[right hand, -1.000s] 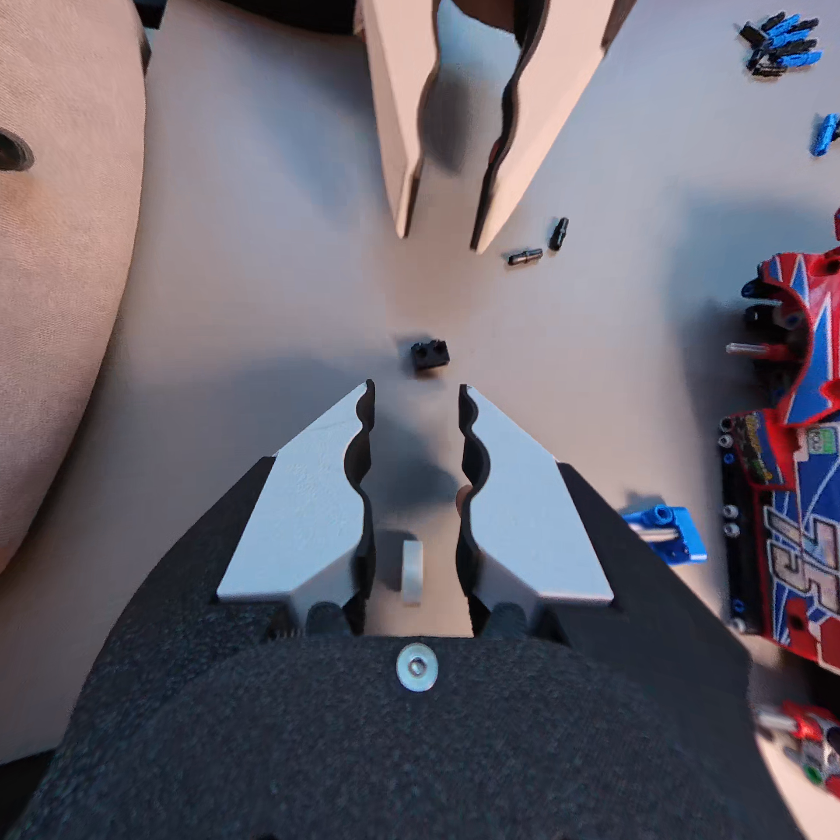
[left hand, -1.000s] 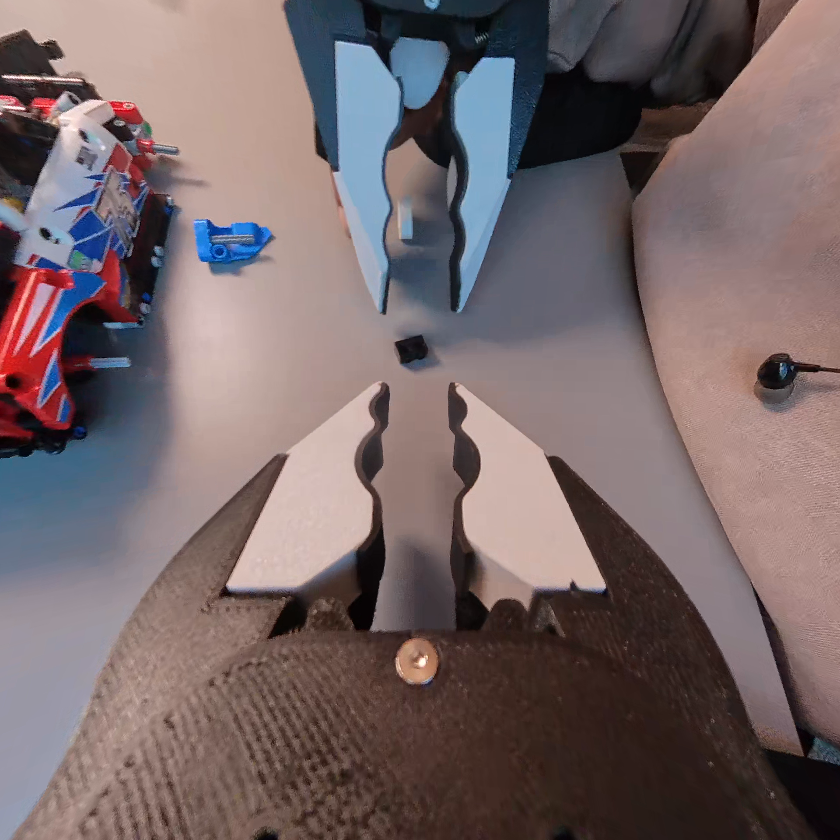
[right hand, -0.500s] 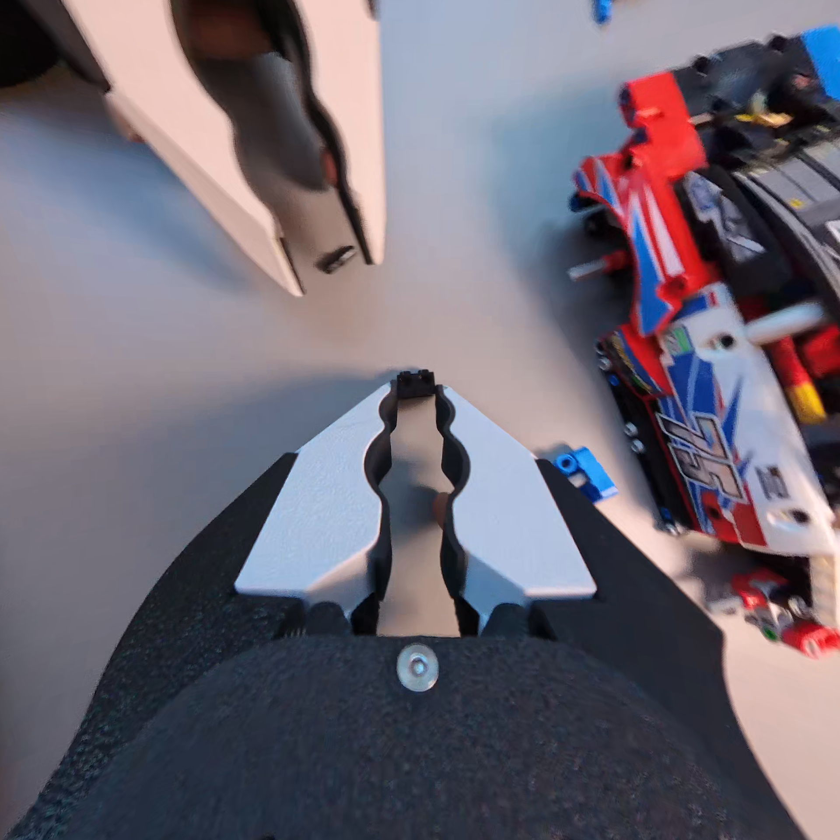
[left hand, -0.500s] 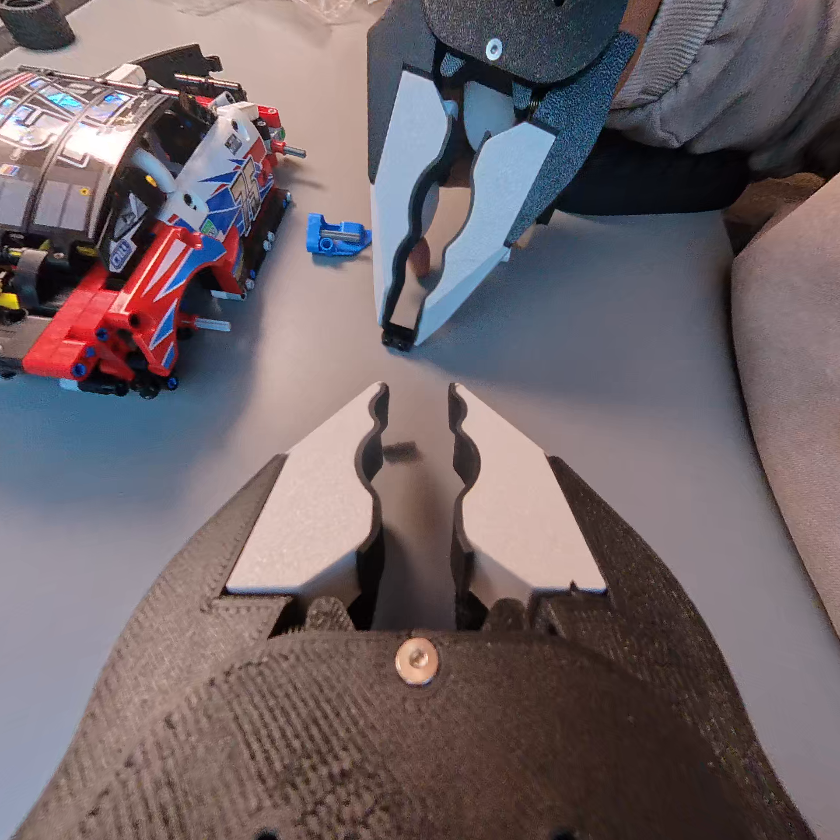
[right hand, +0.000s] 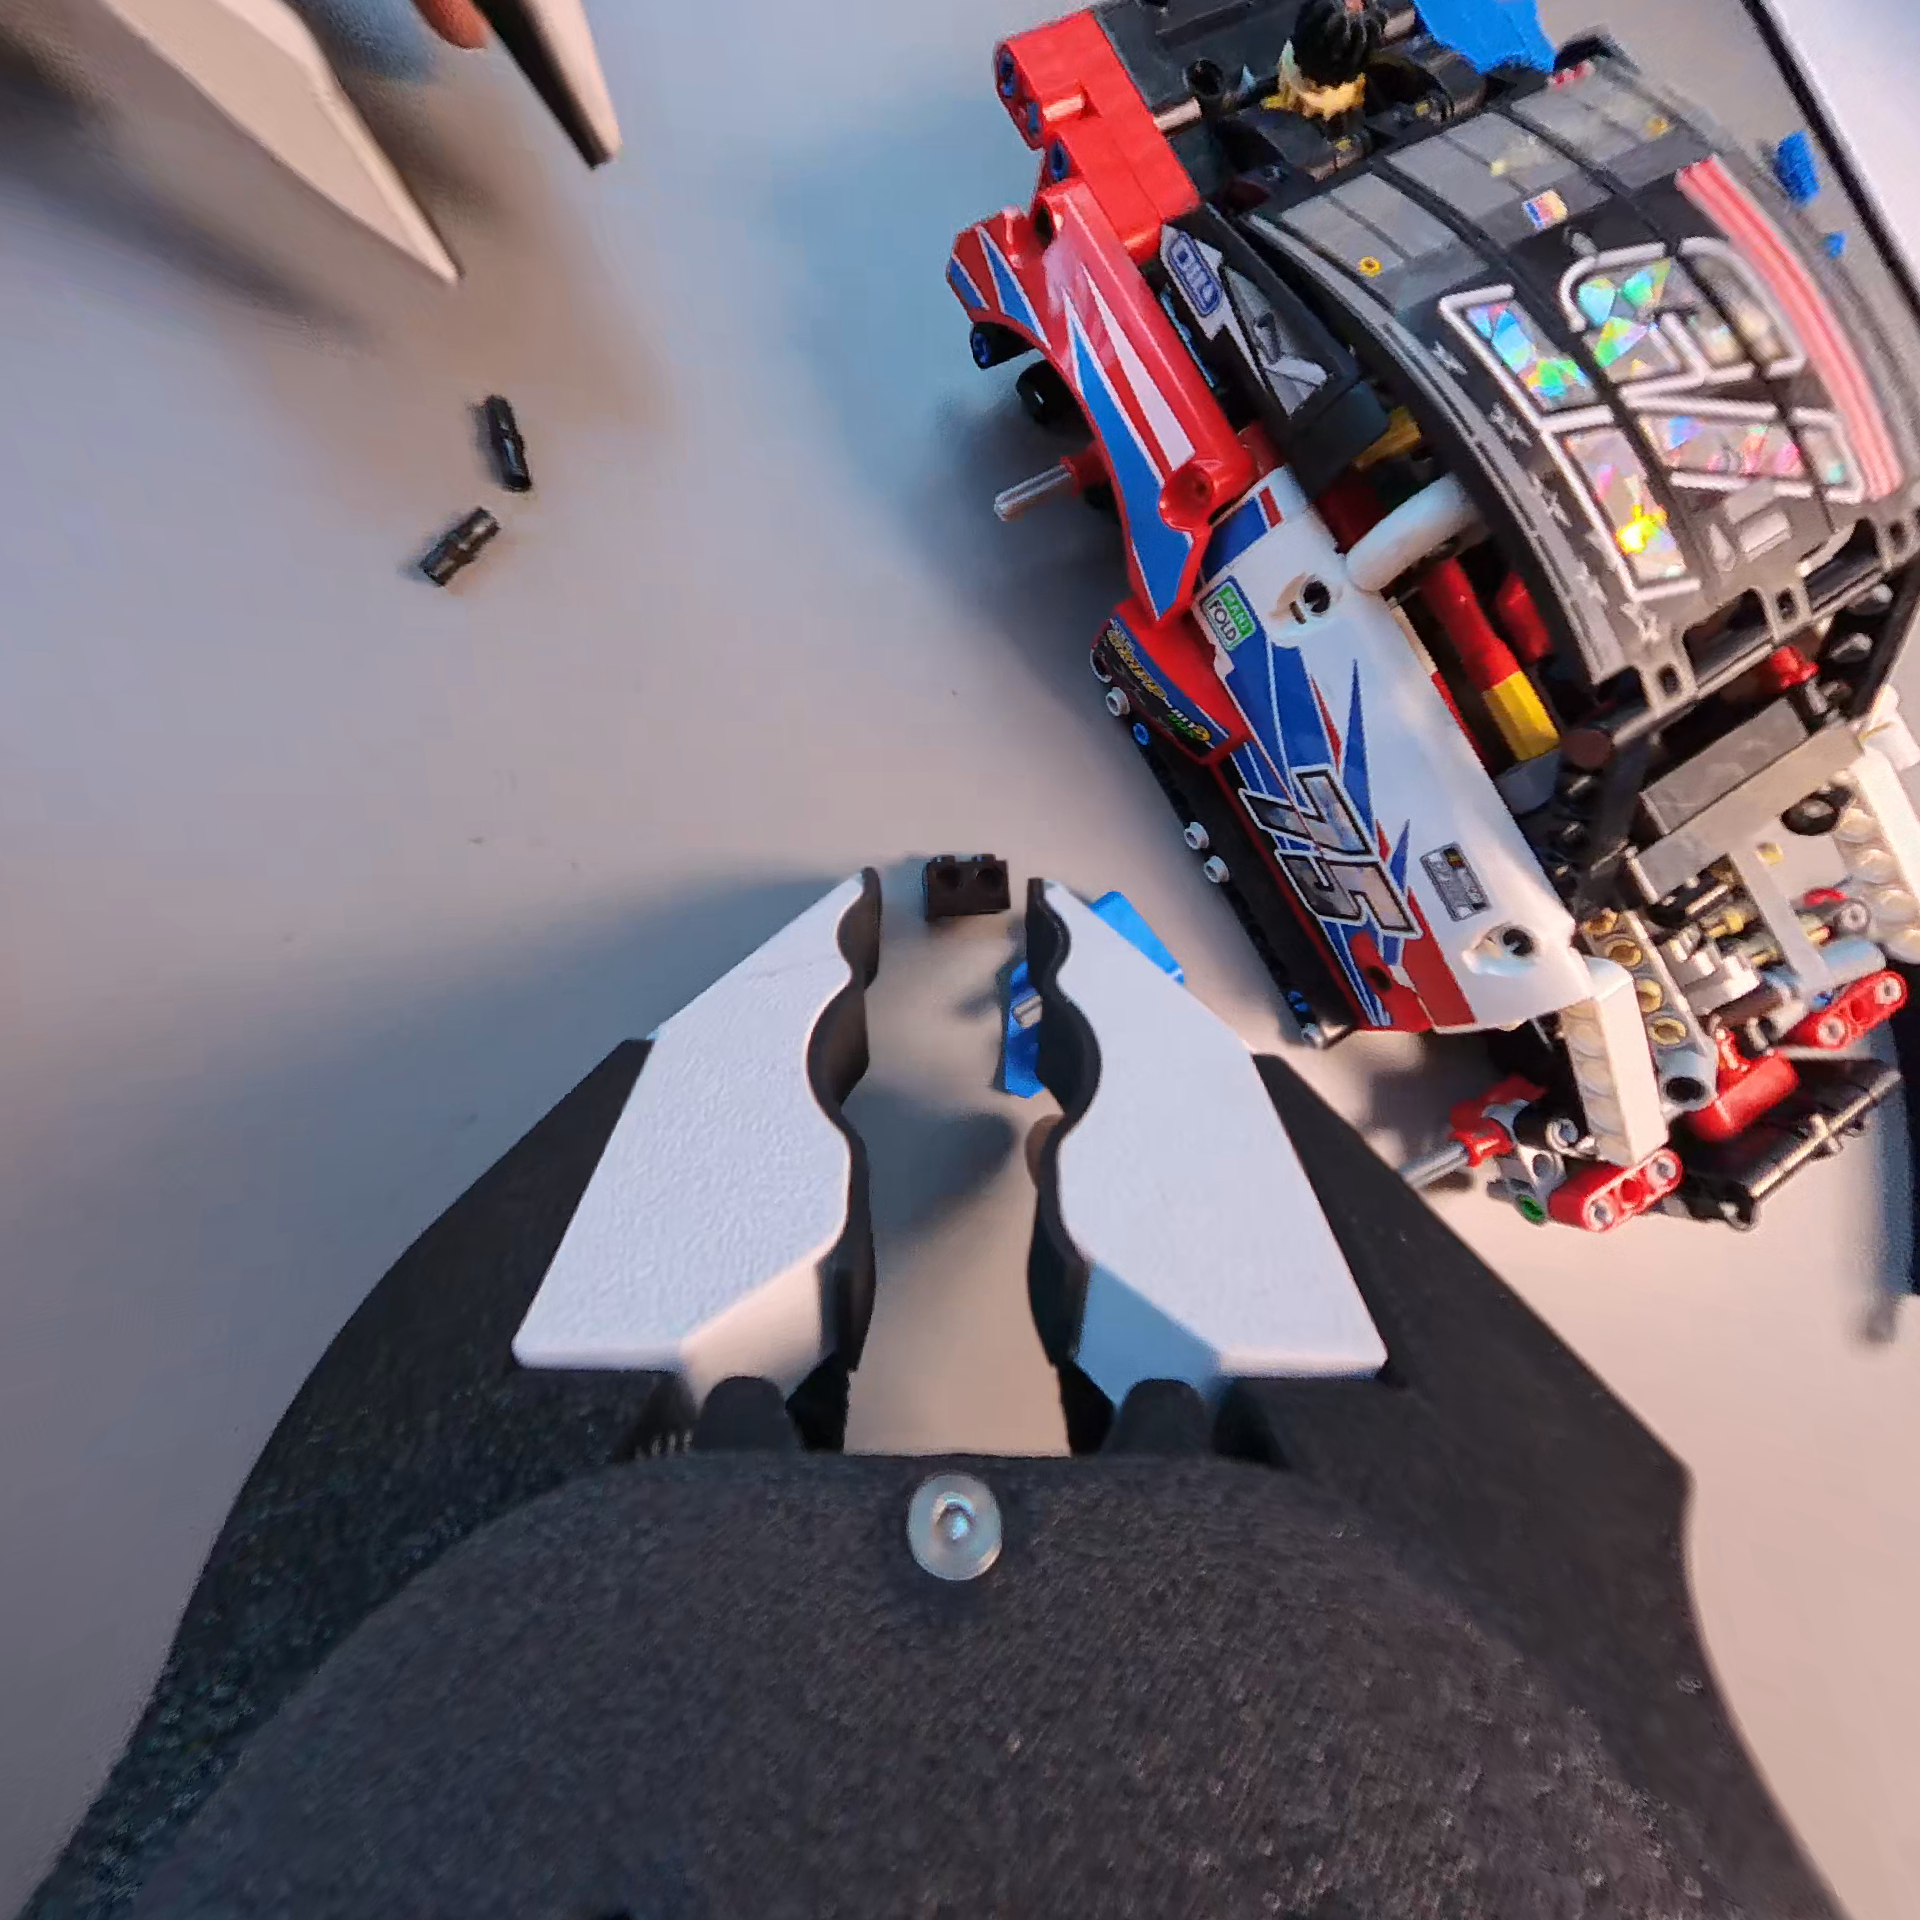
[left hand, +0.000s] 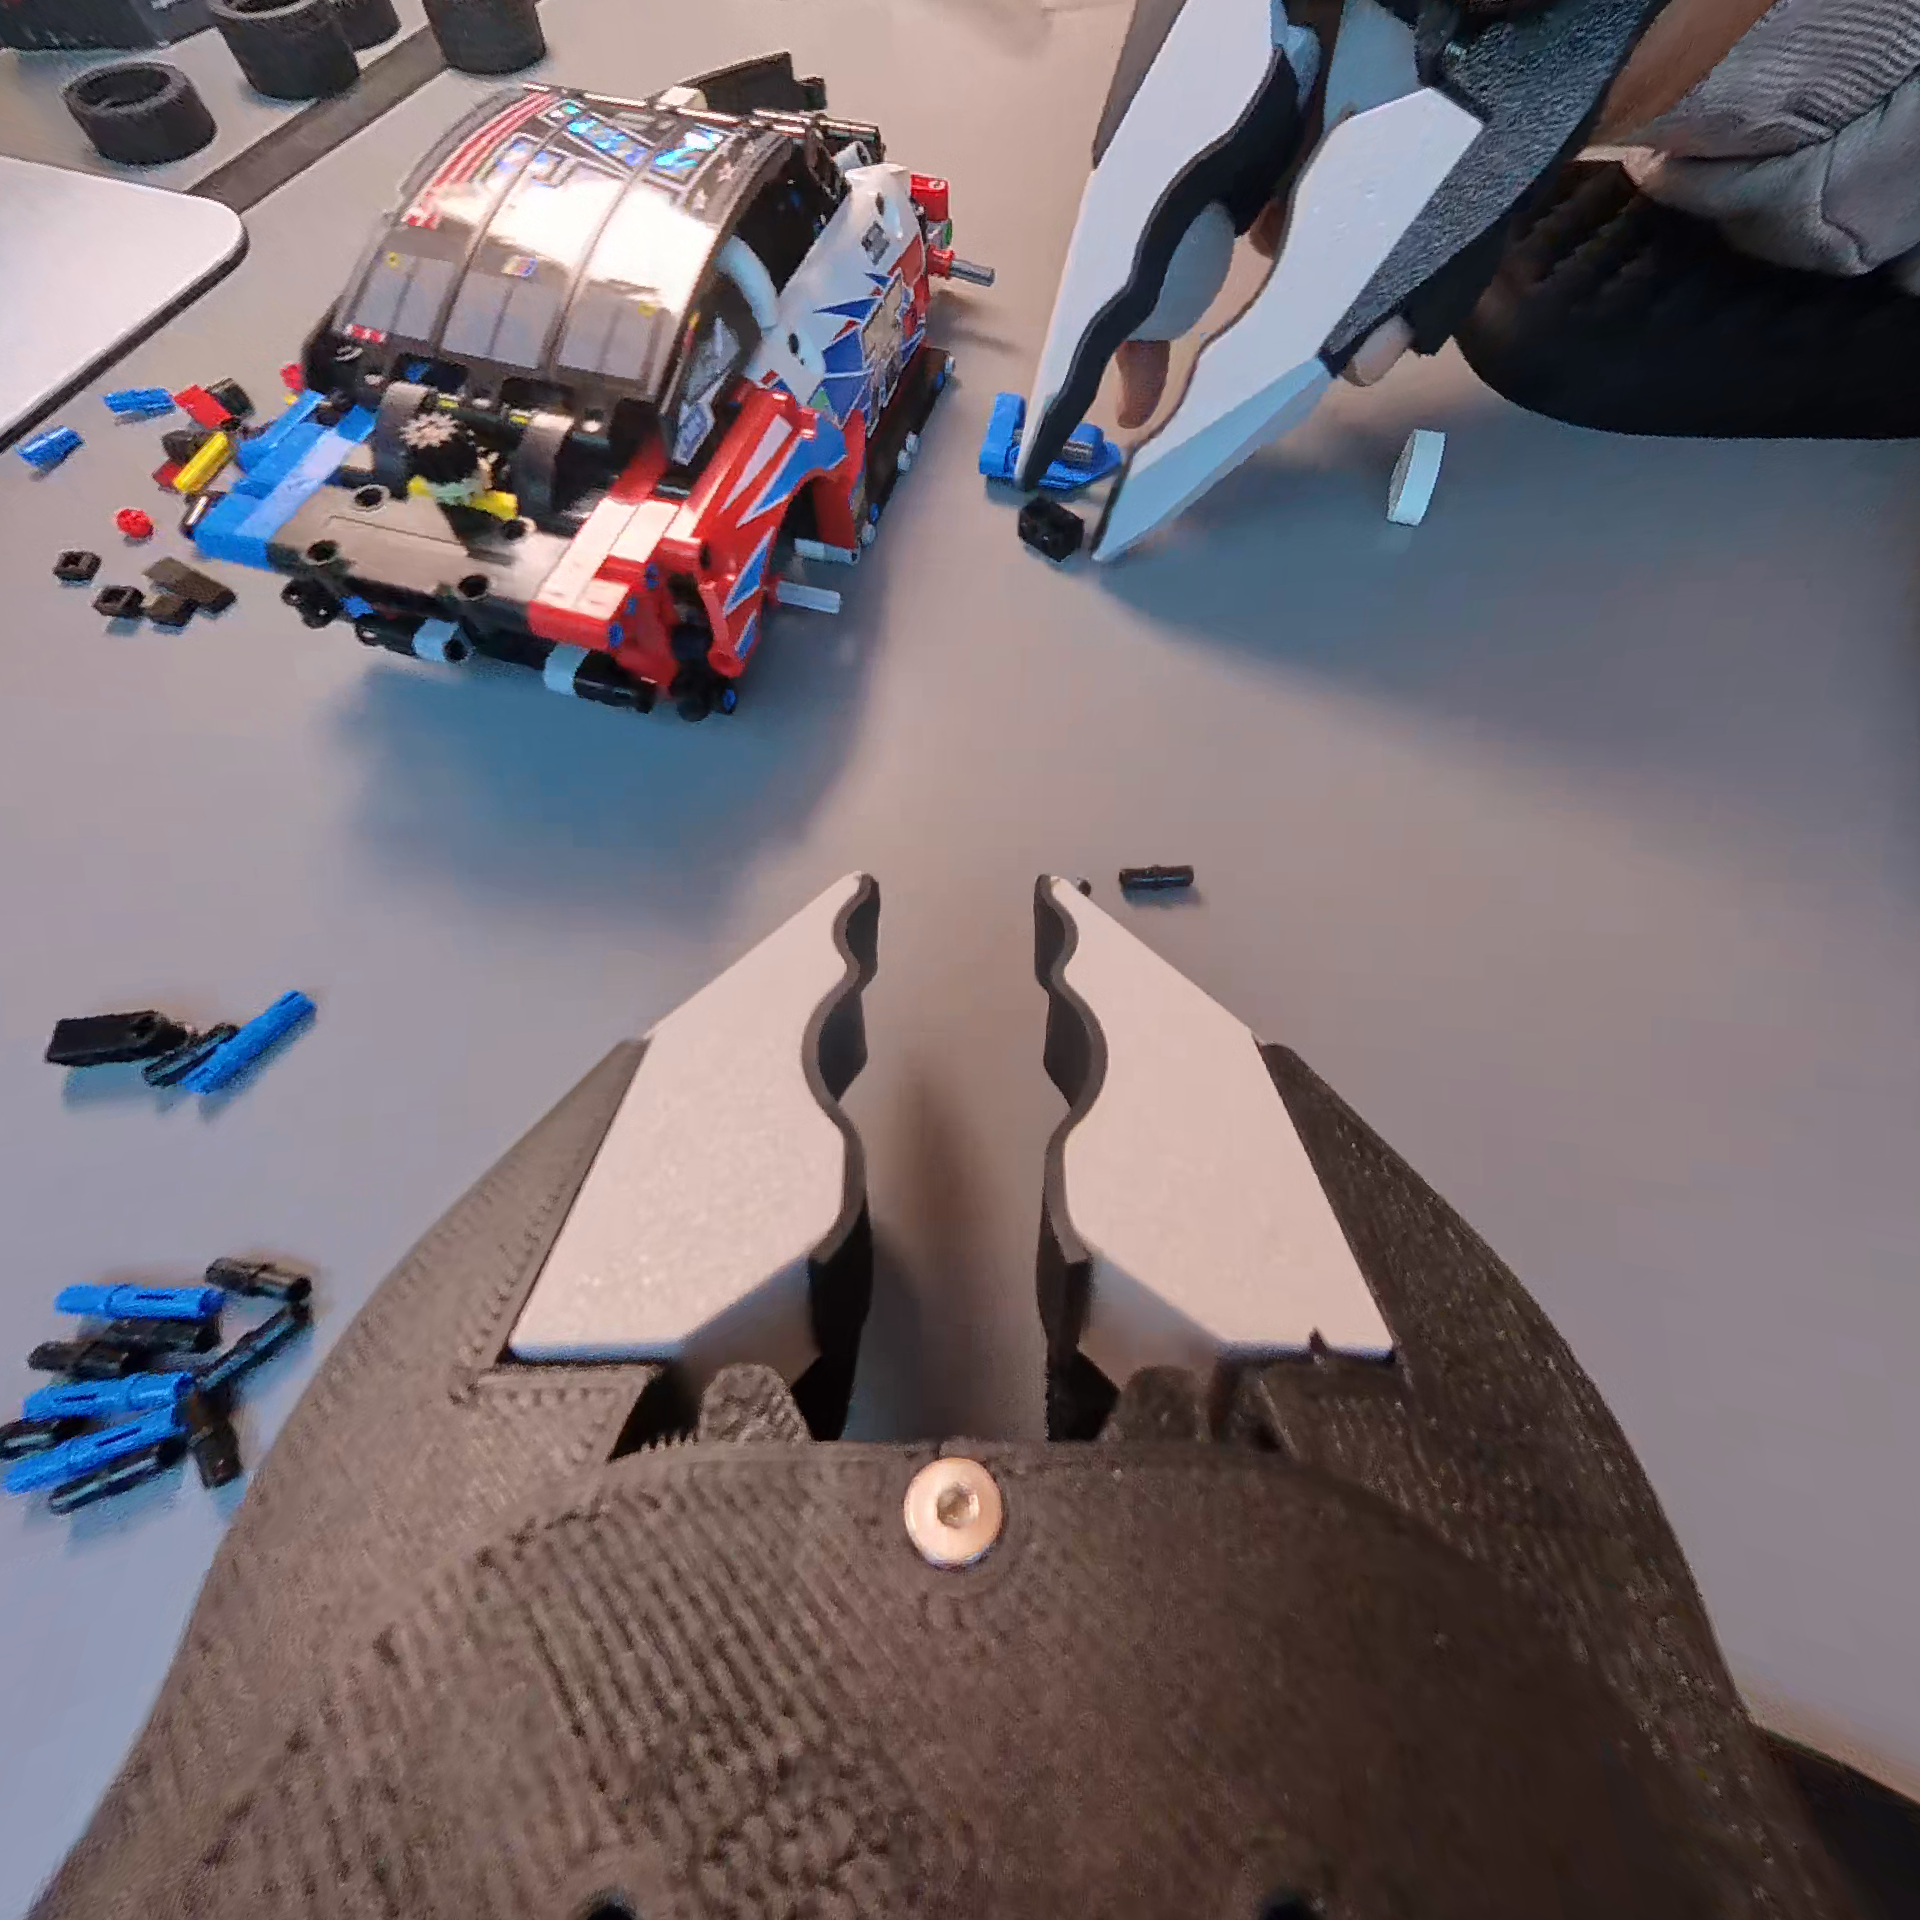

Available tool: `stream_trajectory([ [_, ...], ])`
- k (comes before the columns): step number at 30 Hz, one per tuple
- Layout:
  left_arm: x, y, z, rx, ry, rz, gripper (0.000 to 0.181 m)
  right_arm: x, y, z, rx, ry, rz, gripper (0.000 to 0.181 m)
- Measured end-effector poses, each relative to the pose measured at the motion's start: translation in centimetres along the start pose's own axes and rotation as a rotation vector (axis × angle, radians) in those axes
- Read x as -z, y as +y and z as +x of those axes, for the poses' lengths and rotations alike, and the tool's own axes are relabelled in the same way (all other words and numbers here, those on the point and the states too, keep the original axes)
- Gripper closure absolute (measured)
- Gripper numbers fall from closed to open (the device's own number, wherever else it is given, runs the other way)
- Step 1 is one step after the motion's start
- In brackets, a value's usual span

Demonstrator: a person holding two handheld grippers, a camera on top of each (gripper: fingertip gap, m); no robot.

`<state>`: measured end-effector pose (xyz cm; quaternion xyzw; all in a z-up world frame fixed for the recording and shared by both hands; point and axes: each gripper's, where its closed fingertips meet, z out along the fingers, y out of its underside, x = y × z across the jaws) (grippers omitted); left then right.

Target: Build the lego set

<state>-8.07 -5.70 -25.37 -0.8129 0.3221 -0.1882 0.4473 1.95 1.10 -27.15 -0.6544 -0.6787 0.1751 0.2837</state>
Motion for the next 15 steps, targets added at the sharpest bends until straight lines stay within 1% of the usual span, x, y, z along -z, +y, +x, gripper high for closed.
stream_trajectory([
  [2, 0.6, 0.1, -0.2, 0.011, 0.015, 0.004, 0.154, 1.1, -0.8, -0.2, 0.060, -0.024, 0.063, 0.149],
  [4, 0.9, 0.3, 0.1, 0.004, 0.036, 0.005, 0.156, 2.5, -1.0, -1.1, 0.166, -0.084, 0.103, 0.149],
  [5, 0.9, 0.4, 0.3, -0.003, 0.049, 0.001, 0.156, 3.3, -0.6, -1.9, 0.239, -0.138, 0.108, 0.149],
  [7, 0.6, 0.6, 1.0, -0.020, 0.074, -0.011, 0.158, 5.1, 1.6, -4.1, 0.357, -0.292, 0.083, 0.148],
  [9, 0.3, 0.8, 1.4, -0.041, 0.083, -0.028, 0.158, 6.3, 3.9, -5.0, 0.318, -0.410, 0.011, 0.147],
  [10, 0.2, 0.9, 1.6, -0.049, 0.085, -0.036, 0.159, 6.5, 4.8, -5.0, 0.282, -0.434, -0.020, 0.147],
  [12, -0.1, 1.0, 1.9, -0.056, 0.095, -0.044, 0.159, 6.4, 6.0, -4.6, 0.265, -0.428, -0.048, 0.149],
  [15, -0.2, 0.7, 2.2, -0.068, 0.099, -0.038, 0.160, 6.0, 6.9, -5.5, 0.270, -0.449, -0.070, 0.160],
])
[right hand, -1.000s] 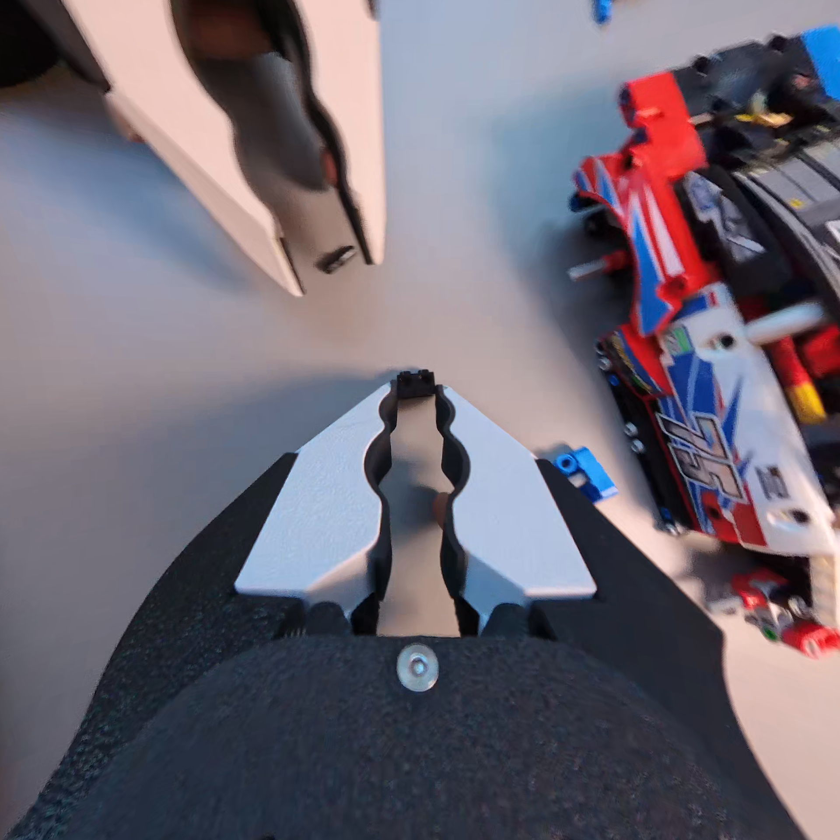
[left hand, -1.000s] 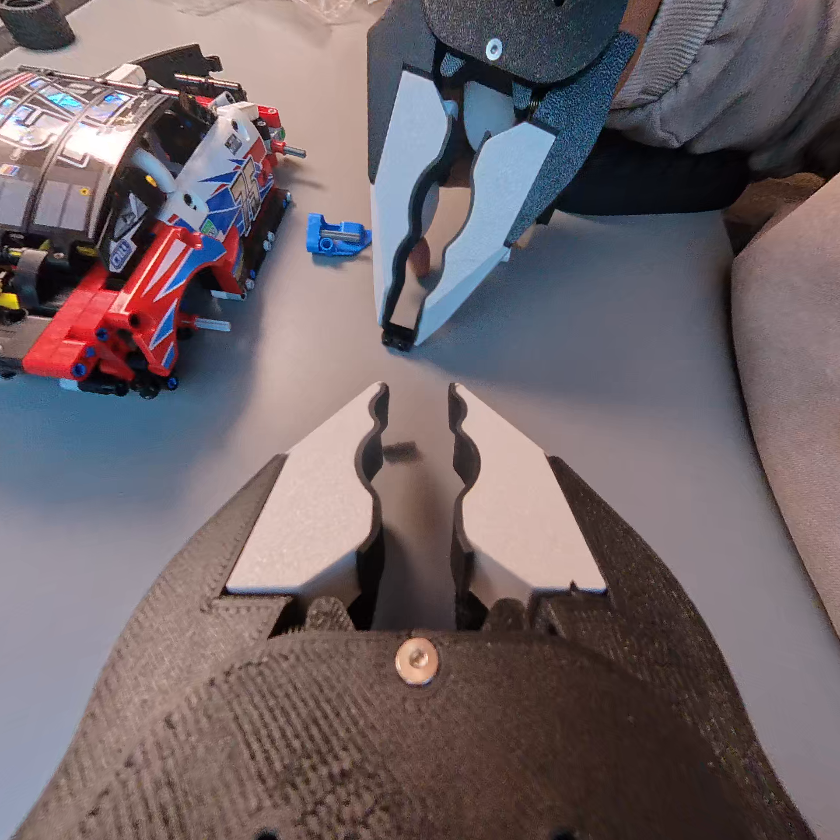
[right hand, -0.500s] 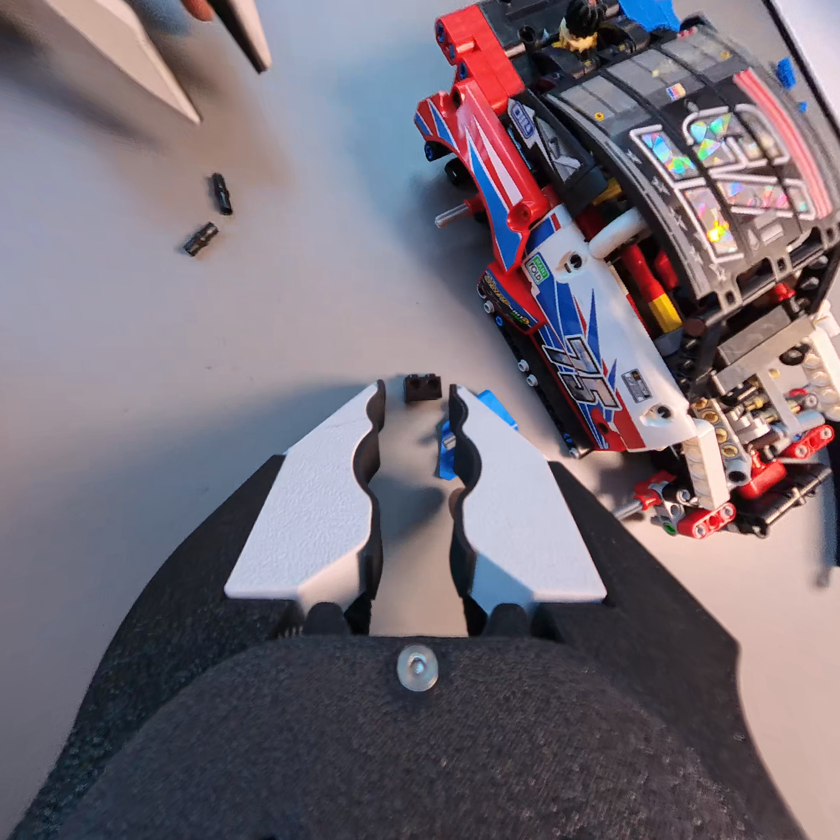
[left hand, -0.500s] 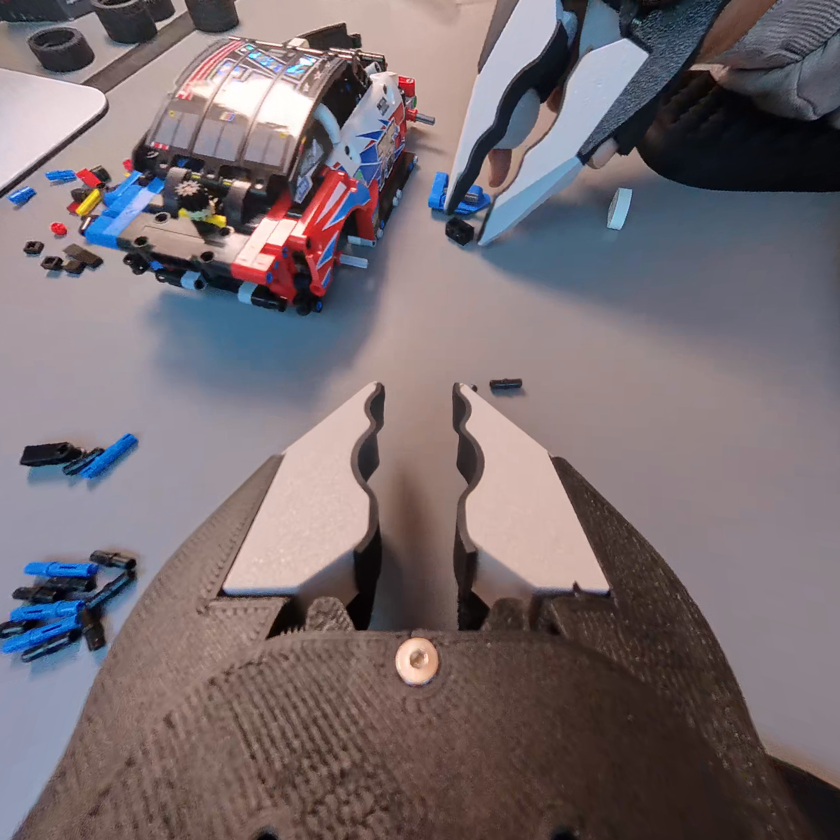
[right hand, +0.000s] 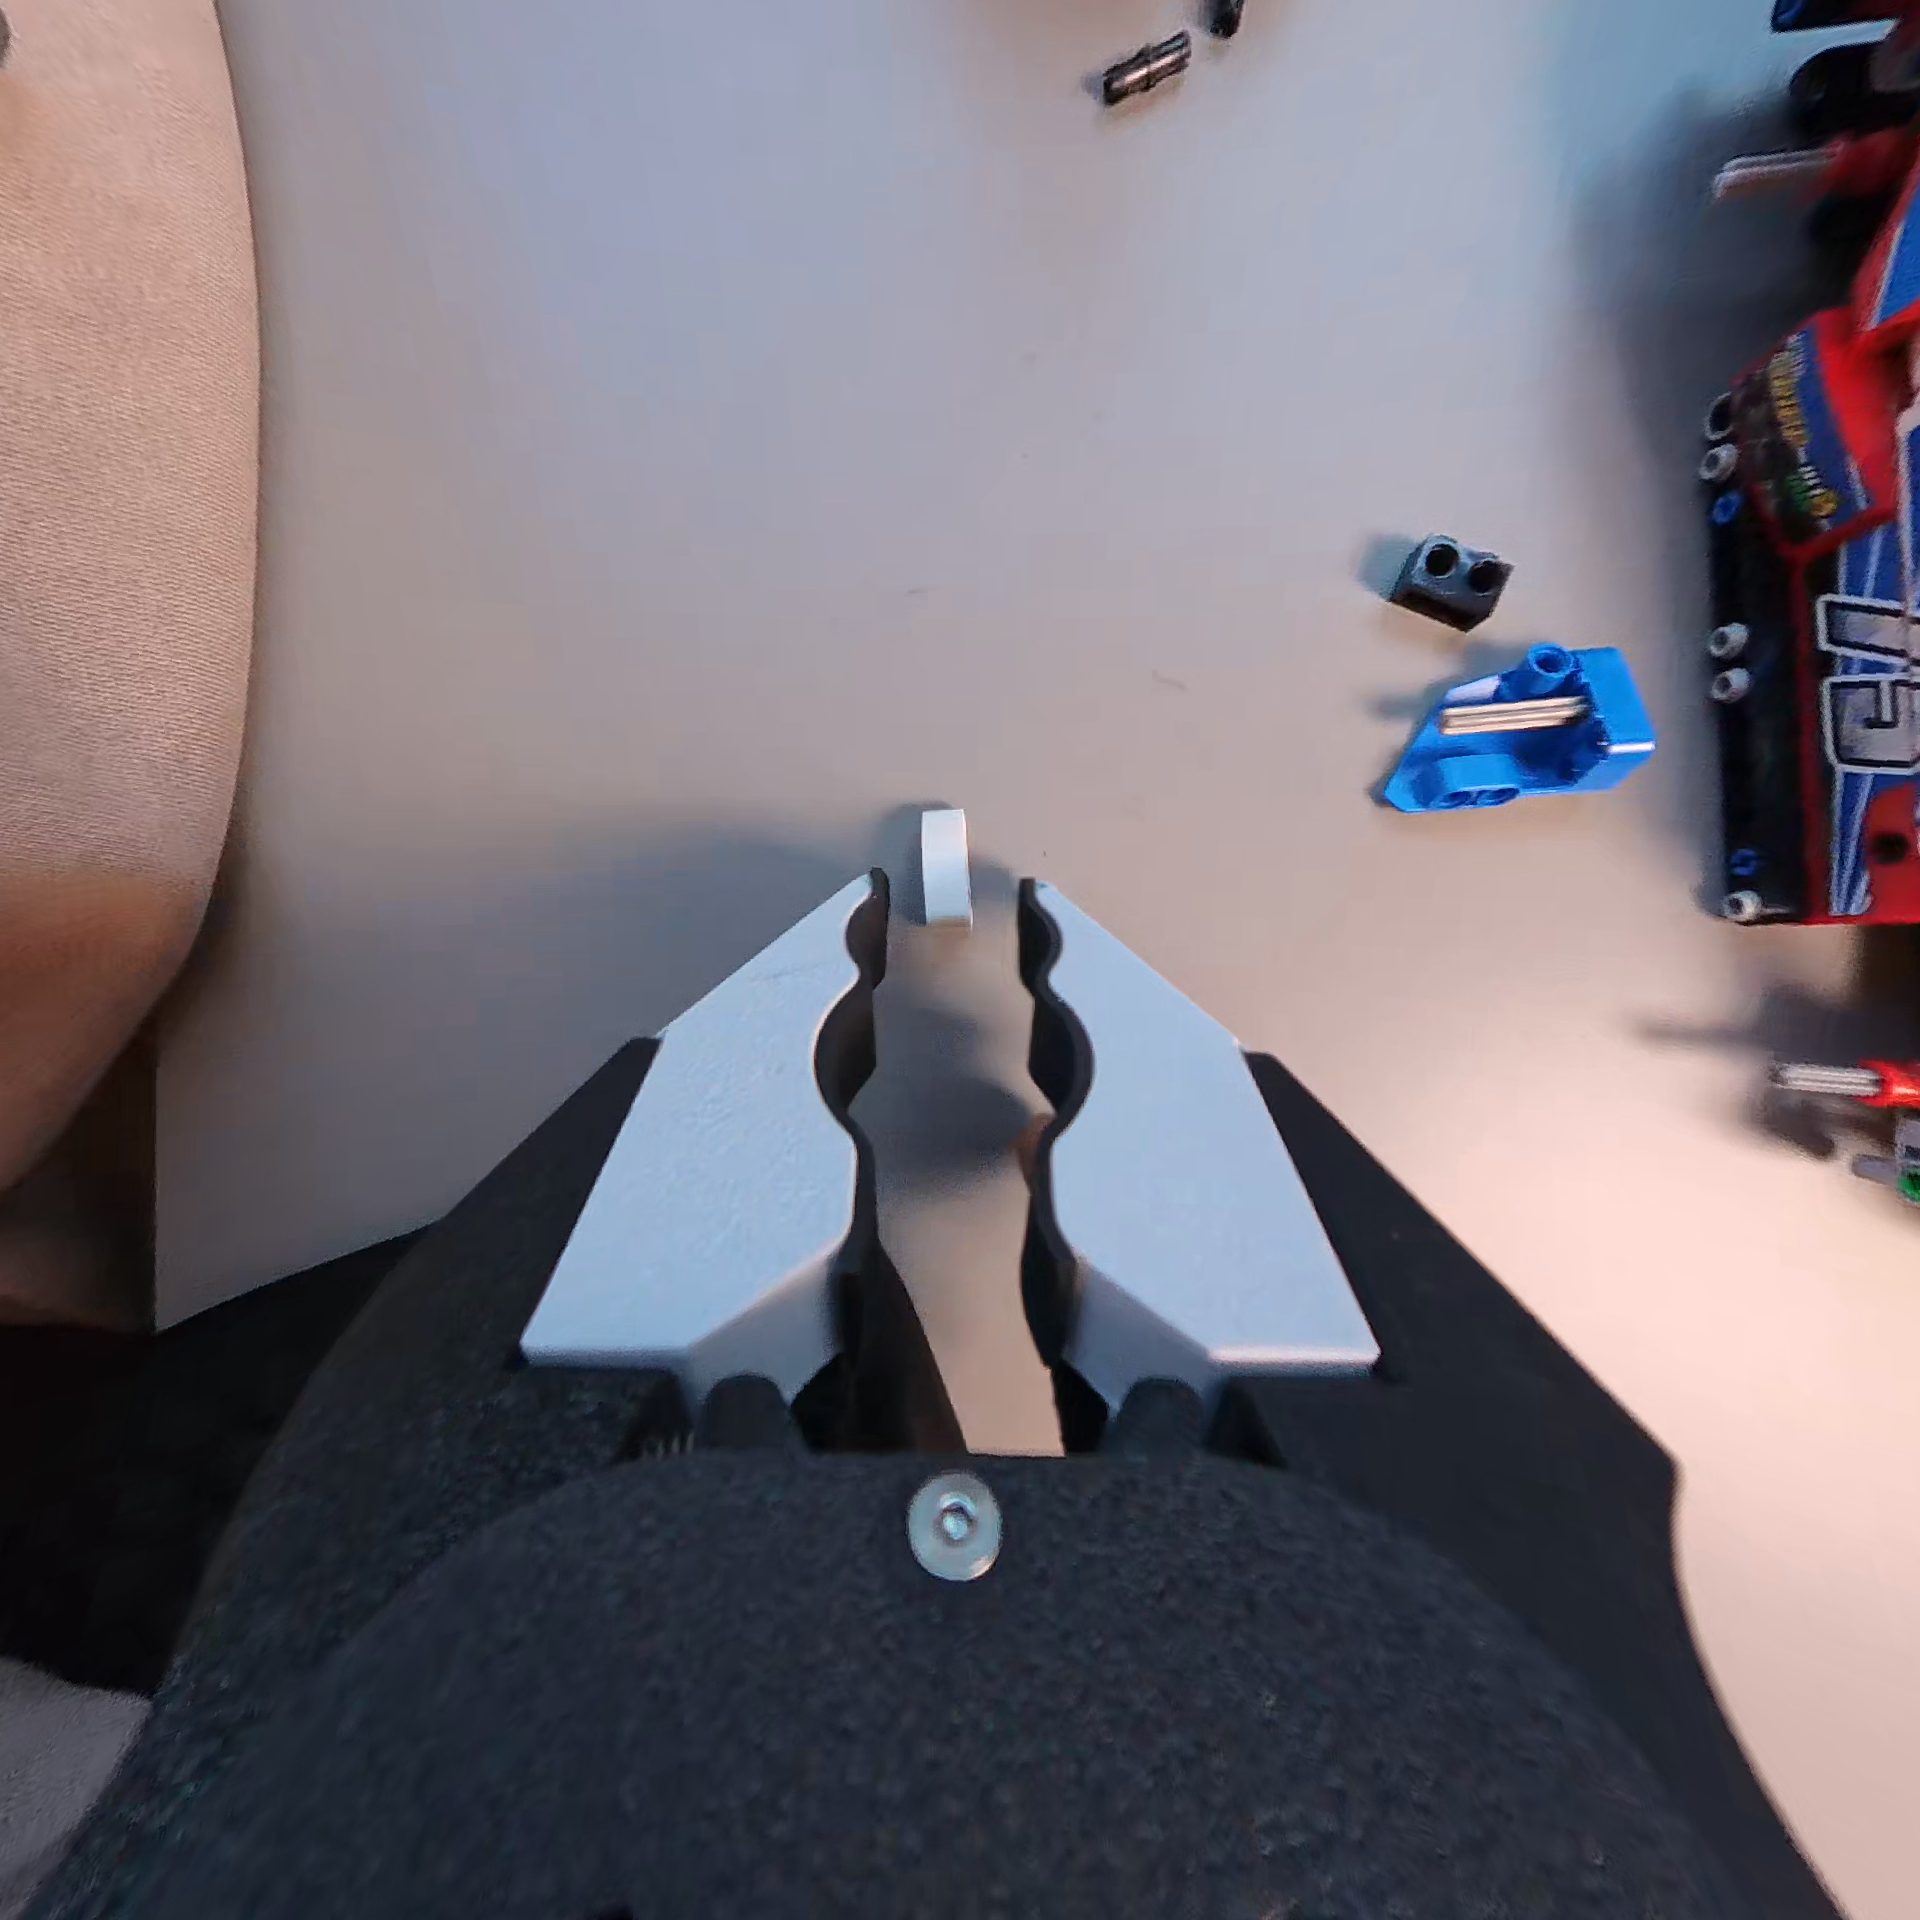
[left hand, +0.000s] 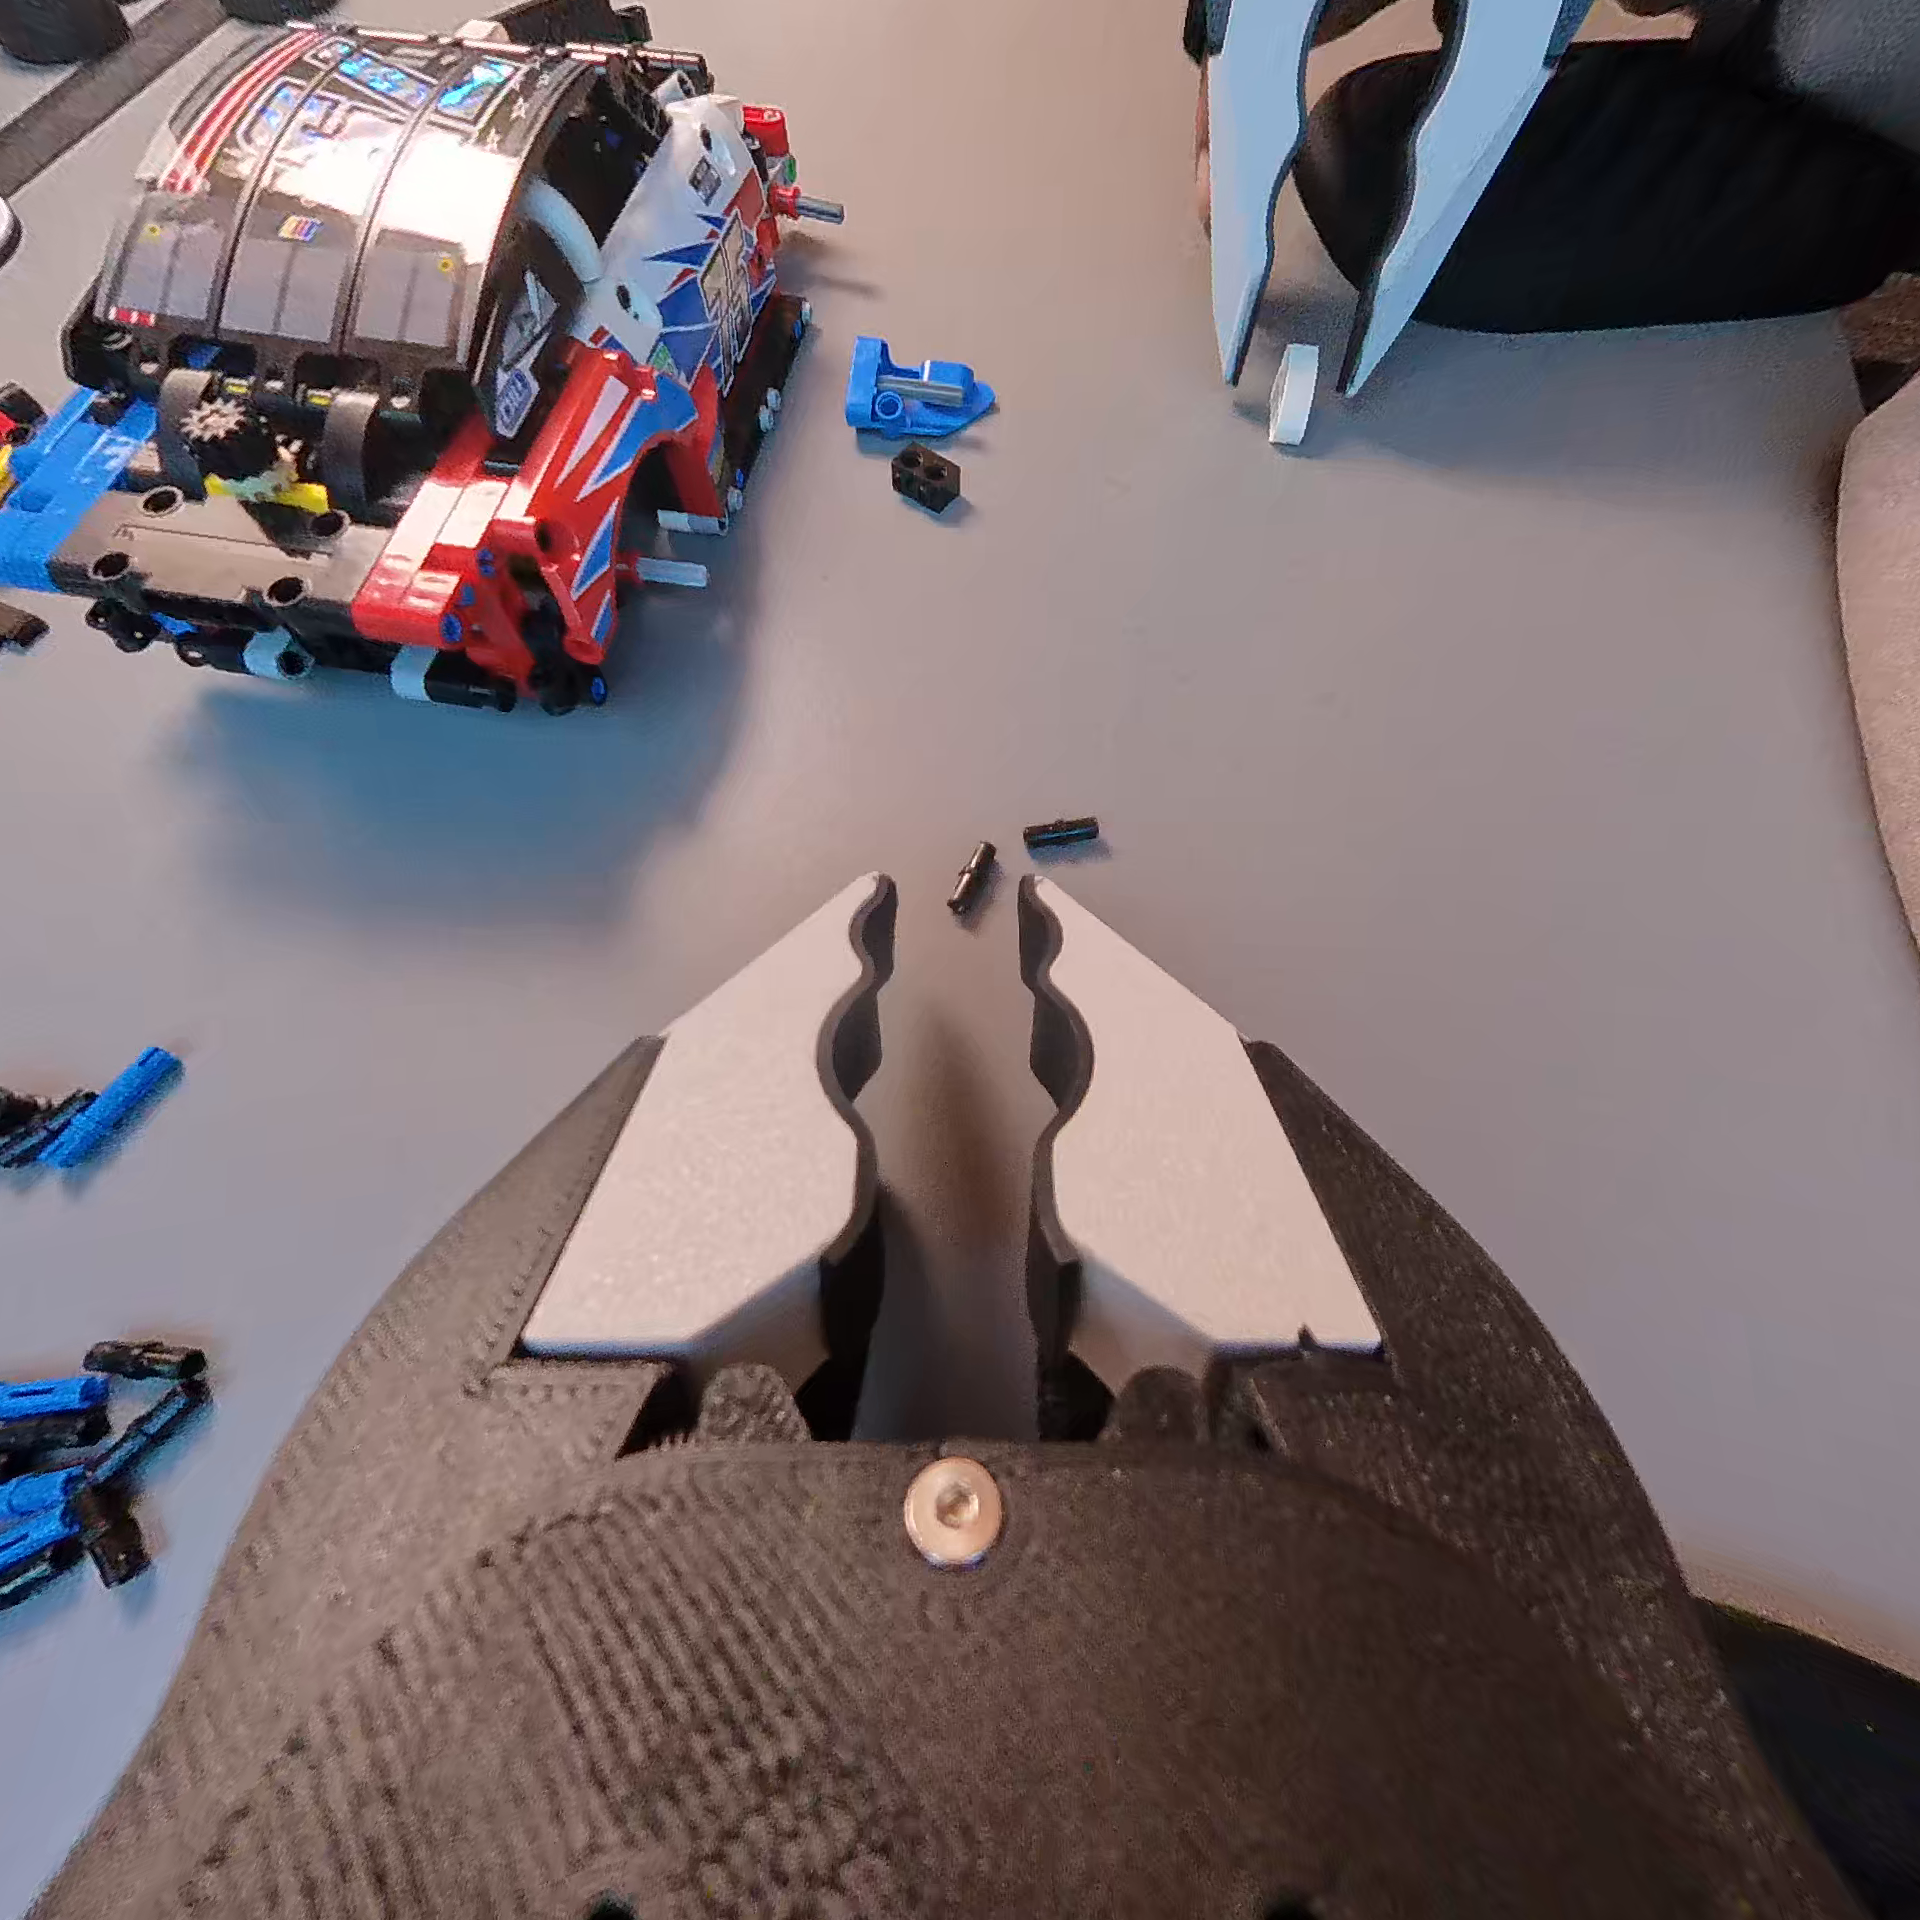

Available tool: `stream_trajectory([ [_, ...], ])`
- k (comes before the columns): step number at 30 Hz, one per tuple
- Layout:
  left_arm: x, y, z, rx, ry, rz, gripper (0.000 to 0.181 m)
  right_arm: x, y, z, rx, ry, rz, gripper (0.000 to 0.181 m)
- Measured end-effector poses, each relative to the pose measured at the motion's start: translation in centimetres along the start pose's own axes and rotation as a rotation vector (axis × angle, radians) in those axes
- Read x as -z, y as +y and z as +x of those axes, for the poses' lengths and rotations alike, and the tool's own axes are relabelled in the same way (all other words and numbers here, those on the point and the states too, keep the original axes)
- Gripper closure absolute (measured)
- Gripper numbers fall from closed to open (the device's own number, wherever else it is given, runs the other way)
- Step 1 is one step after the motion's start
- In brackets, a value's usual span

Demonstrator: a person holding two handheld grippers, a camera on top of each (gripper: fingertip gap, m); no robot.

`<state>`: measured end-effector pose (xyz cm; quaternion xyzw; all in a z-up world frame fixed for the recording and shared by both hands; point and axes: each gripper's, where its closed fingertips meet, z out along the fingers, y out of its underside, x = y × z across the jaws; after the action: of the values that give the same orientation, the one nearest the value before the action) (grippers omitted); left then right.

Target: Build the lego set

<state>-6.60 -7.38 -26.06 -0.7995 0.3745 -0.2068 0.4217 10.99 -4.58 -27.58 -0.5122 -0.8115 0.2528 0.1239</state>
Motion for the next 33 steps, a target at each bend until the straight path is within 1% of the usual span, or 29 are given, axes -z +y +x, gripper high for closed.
stream_trajectory([
  [1, 0.0, -0.2, 0.1, -0.001, 0.003, 0.007, 0.160, -0.3, 0.0, 0.1, 0.004, 0.012, -0.005, 0.171],
  [2, 0.0, -0.5, 0.3, -0.002, 0.008, 0.017, 0.160, -0.5, -0.3, 0.2, 0.010, 0.017, 0.006, 0.176],
  [4, -0.1, -1.2, 0.9, -0.007, 0.022, 0.050, 0.160, -0.9, -1.8, 0.0, 0.023, 0.005, 0.061, 0.176],
  [6, -0.3, -2.2, 1.7, -0.022, 0.041, 0.088, 0.159, -1.2, -4.2, -0.3, -0.028, -0.041, 0.163, 0.177],
  [8, -0.5, -3.4, 3.0, -0.057, 0.078, 0.138, 0.156, -1.4, -6.6, -1.7, -0.127, -0.201, 0.256, 0.176],
  [10, -0.6, -4.6, 4.4, -0.105, 0.106, 0.187, 0.155, -1.7, -8.5, -1.6, -0.248, -0.284, 0.314, 0.176],
  [12, -0.7, -5.6, 5.7, -0.156, 0.122, 0.227, 0.153, -1.6, -10.5, -1.6, -0.380, -0.405, 0.385, 0.176],
  [14, -0.7, -6.3, 6.6, -0.202, 0.127, 0.254, 0.154, -1.5, -11.9, -1.4, -0.424, -0.477, 0.440, 0.176],
  [17, -0.8, -6.6, 7.3, -0.251, 0.120, 0.261, 0.158, -2.0, -12.6, -0.9, -0.441, -0.496, 0.434, 0.176],
  [19, -0.9, -6.5, 7.1, -0.275, 0.092, 0.252, 0.164, -1.8, -13.2, -1.3, -0.454, -0.554, 0.454, 0.176],
  [21, -1.1, -6.2, 7.3, -0.290, 0.095, 0.237, 0.168, -1.9, -13.4, -1.4, -0.468, -0.575, 0.464, 0.176],
  [24, -1.0, -6.4, 7.3, -0.288, 0.092, 0.250, 0.169, -1.6, -13.6, -1.4, -0.507, -0.608, 0.497, 0.176],
  [27, -1.2, -6.4, 6.2, -0.232, 0.056, 0.239, 0.169, -1.6, -13.4, 0.1, -0.557, -0.560, 0.535, 0.173],
  [29, -1.4, -6.2, 5.5, -0.154, 0.061, 0.224, 0.169, -1.7, -13.0, 1.4, -0.531, -0.460, 0.552, 0.167],
  [33, -1.8, -5.1, 4.1, -0.021, 0.065, 0.174, 0.169, -1.6, -11.6, 3.1, -0.270, -0.176, 0.535, 0.163],
])
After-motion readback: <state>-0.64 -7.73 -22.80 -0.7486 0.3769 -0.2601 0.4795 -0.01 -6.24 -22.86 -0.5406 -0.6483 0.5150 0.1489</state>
